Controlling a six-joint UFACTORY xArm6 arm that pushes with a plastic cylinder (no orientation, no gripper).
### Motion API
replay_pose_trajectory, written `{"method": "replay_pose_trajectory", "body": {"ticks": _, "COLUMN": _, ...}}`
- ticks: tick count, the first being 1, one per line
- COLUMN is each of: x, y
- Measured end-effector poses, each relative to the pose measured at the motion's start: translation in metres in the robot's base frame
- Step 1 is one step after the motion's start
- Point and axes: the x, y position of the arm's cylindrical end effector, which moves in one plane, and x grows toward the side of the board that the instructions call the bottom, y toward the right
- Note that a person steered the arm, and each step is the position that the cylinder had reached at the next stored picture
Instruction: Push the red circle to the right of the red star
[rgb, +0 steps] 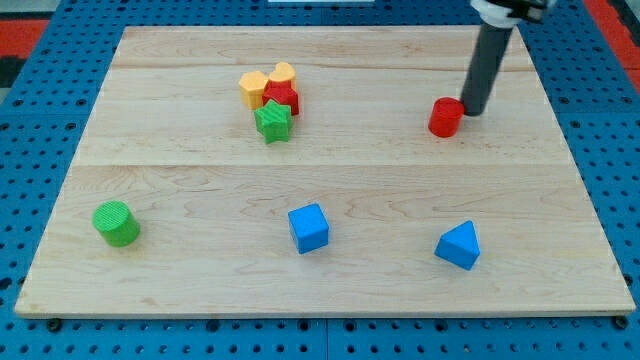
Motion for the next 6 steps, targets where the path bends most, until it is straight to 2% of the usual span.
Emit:
{"method": "replay_pose_trajectory", "body": {"ticks": 1, "x": 0.019, "y": -0.007}}
{"method": "replay_pose_trajectory", "body": {"ticks": 2, "x": 0.003, "y": -0.059}}
{"method": "replay_pose_trajectory", "body": {"ticks": 3, "x": -0.008, "y": -0.071}}
{"method": "replay_pose_trajectory", "body": {"ticks": 4, "x": -0.009, "y": -0.042}}
{"method": "replay_pose_trajectory", "body": {"ticks": 6, "x": -0.025, "y": -0.100}}
